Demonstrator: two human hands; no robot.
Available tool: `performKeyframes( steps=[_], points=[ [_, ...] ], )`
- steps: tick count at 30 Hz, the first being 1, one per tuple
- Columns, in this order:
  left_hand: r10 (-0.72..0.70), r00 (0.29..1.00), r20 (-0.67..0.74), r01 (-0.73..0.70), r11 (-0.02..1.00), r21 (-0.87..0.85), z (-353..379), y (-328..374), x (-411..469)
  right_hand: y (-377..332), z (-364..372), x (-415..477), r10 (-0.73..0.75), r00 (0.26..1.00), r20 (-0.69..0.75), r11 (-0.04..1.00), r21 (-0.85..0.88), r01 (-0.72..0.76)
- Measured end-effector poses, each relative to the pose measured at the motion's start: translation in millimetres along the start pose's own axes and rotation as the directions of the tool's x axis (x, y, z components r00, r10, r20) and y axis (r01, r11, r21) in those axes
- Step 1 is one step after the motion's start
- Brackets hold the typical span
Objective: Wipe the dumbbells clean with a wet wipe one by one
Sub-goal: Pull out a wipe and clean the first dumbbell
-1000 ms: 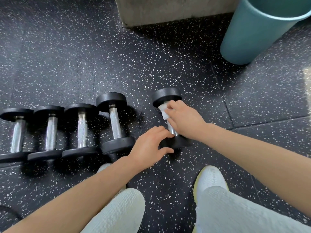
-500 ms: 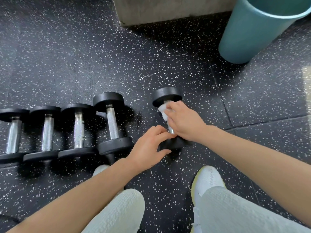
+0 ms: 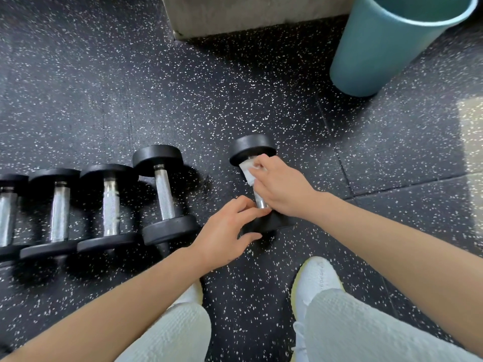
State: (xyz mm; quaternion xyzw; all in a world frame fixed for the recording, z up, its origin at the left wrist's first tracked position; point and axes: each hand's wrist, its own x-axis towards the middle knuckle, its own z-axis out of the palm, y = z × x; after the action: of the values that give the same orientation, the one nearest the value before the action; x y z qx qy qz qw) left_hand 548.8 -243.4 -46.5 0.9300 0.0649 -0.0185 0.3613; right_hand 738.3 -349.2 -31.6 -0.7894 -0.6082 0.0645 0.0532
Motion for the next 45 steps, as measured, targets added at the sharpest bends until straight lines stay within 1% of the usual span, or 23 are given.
performKeyframes(
  steps=[3, 5, 7, 9, 12, 15, 18, 20, 22, 25, 28, 30, 33, 35, 37, 41, 43, 45],
  points=[
    [0.006, 1.000, -0.006, -0.006, 1.000, -0.004, 0.3, 1.1, -0.3, -6.3, -0.4, -22.5, -0.001, 0.999, 0.035, 0.990, 0.142, -0.004],
    [0.009, 1.000, -0.016, -0.009, 1.000, -0.006, 0.4, 3.4, 0.9, -7.4, -0.4, -31.5, -0.006, 0.997, 0.079, 0.985, 0.170, -0.007],
    [0.008, 0.999, -0.032, -0.008, 1.000, -0.010, 0.8, 5.2, 1.0, -2.5, -3.0, -26.5, 0.030, 0.992, 0.125, 0.971, 0.231, -0.059],
    [-0.004, 0.999, -0.038, 0.003, 1.000, -0.013, 0.6, 7.1, 1.0, 1.3, -5.2, -12.3, 0.061, 0.990, 0.130, 0.957, 0.273, -0.095],
    [-0.079, 0.995, -0.056, 0.075, 0.995, -0.065, -0.7, 8.7, 0.3, 3.6, -5.1, 7.3, 0.124, 0.984, 0.126, 0.956, 0.250, -0.152],
    [-0.131, 0.990, -0.061, 0.122, 0.985, -0.125, -1.2, 6.7, -0.1, 2.2, -0.9, 3.2, 0.161, 0.983, 0.094, 0.961, 0.211, -0.177],
    [-0.138, 0.989, -0.042, 0.131, 0.980, -0.151, -0.1, 1.9, 1.7, -0.7, -2.5, -17.4, 0.164, 0.980, 0.112, 0.945, 0.266, -0.189],
    [-0.141, 0.989, -0.039, 0.133, 0.977, -0.167, 1.2, 0.9, 3.0, -2.5, -7.4, -24.3, 0.157, 0.970, 0.185, 0.929, 0.305, -0.209],
    [-0.138, 0.989, -0.050, 0.127, 0.976, -0.177, 2.5, 1.8, 3.9, -0.6, -10.8, -16.6, 0.175, 0.957, 0.232, 0.923, 0.299, -0.242],
    [-0.130, 0.990, -0.047, 0.118, 0.973, -0.197, 2.5, 3.4, 5.1, 4.8, -13.9, 7.4, 0.257, 0.944, 0.208, 0.914, 0.265, -0.307],
    [-0.111, 0.993, -0.038, 0.103, 0.980, -0.169, 0.9, 4.6, 4.0, 6.0, -16.2, 18.8, 0.333, 0.925, 0.181, 0.888, 0.271, -0.373],
    [-0.095, 0.995, -0.037, 0.089, 0.985, -0.149, 0.3, 4.4, 3.0, 3.2, -17.3, 10.4, 0.326, 0.918, 0.224, 0.885, 0.269, -0.380],
    [-0.100, 0.994, -0.032, 0.095, 0.985, -0.146, -1.2, 3.4, 2.5, -1.0, -20.4, -10.9, 0.237, 0.897, 0.372, 0.901, 0.262, -0.347],
    [-0.103, 0.994, -0.038, 0.097, 0.986, -0.137, -0.6, 4.8, 2.2, 2.1, -23.2, -13.0, 0.206, 0.888, 0.412, 0.905, 0.265, -0.333],
    [-0.106, 0.992, -0.060, 0.099, 0.989, -0.110, 0.2, 8.4, 0.2, 7.3, -25.4, -4.1, 0.207, 0.893, 0.399, 0.904, 0.271, -0.330],
    [-0.099, 0.992, -0.078, 0.095, 0.994, -0.057, 0.4, 12.7, 0.3, 20.0, -27.8, 13.6, 0.282, 0.919, 0.277, 0.900, 0.256, -0.353],
    [-0.097, 0.993, -0.075, 0.092, 0.994, -0.061, 0.2, 11.9, 0.4, 21.6, -25.6, 8.0, 0.302, 0.919, 0.253, 0.877, 0.304, -0.372],
    [-0.099, 0.992, -0.072, 0.094, 0.992, -0.079, 0.3, 10.2, 0.0, 17.4, -22.1, -7.9, 0.278, 0.925, 0.259, 0.866, 0.349, -0.358]
  ],
)
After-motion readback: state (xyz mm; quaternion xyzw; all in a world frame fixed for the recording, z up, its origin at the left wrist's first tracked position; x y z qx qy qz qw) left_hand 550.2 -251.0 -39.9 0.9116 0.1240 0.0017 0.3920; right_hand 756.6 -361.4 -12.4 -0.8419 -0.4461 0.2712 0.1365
